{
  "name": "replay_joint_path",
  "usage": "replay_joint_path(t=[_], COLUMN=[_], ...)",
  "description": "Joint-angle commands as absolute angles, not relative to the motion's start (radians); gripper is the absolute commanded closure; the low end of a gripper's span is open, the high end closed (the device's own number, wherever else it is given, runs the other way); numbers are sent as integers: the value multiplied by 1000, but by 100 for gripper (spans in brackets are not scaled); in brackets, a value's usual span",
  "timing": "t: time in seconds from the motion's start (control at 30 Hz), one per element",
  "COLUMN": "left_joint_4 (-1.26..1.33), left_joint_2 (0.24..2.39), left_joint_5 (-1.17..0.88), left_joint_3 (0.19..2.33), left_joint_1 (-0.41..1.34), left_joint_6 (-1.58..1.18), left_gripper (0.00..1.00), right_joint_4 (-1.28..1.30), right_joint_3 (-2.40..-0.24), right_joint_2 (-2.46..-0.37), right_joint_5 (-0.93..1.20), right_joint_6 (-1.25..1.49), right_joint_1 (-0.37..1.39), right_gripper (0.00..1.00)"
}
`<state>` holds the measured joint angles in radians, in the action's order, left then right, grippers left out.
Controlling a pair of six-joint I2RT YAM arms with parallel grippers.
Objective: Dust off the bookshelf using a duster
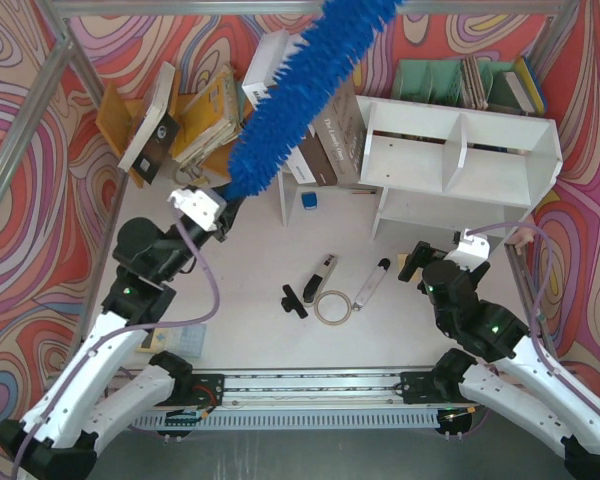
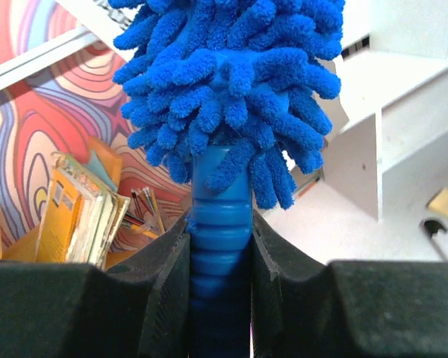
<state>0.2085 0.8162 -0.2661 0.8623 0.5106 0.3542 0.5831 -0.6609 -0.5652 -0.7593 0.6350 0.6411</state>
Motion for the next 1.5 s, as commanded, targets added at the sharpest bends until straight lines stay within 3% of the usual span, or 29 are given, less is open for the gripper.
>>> replay_joint_path(t=[0.0, 0.17, 0.47, 0.77, 0.9, 1.17, 1.47], left_joint_4=[151, -106, -343, -732, -865, -856, -857], left_joint_2=[769, 817, 831, 843, 871, 847, 876], left_joint_5=[-143, 88, 373, 379, 289, 144, 231], left_joint_3=[936, 1112, 1267, 1370, 1412, 1336, 1315], left_joint_1=[514, 514, 513, 513, 514, 517, 634], left_joint_6=[147, -16, -181, -351, -396, -412, -436], left_gripper=[100, 100, 100, 100, 100, 100, 100], right_joint_4=[572, 571, 566, 560, 563, 579, 608], right_joint_3=[-671, -671, -667, -672, -683, -705, -711], right_joint_2=[-576, -582, -582, -588, -598, -612, -633], right_joint_5=[-778, -776, -776, -772, -766, -752, -729], right_joint_6=[630, 629, 629, 621, 619, 640, 675], right_joint_1=[640, 640, 640, 640, 639, 639, 640], right_gripper=[1, 1, 1, 1, 1, 1, 1])
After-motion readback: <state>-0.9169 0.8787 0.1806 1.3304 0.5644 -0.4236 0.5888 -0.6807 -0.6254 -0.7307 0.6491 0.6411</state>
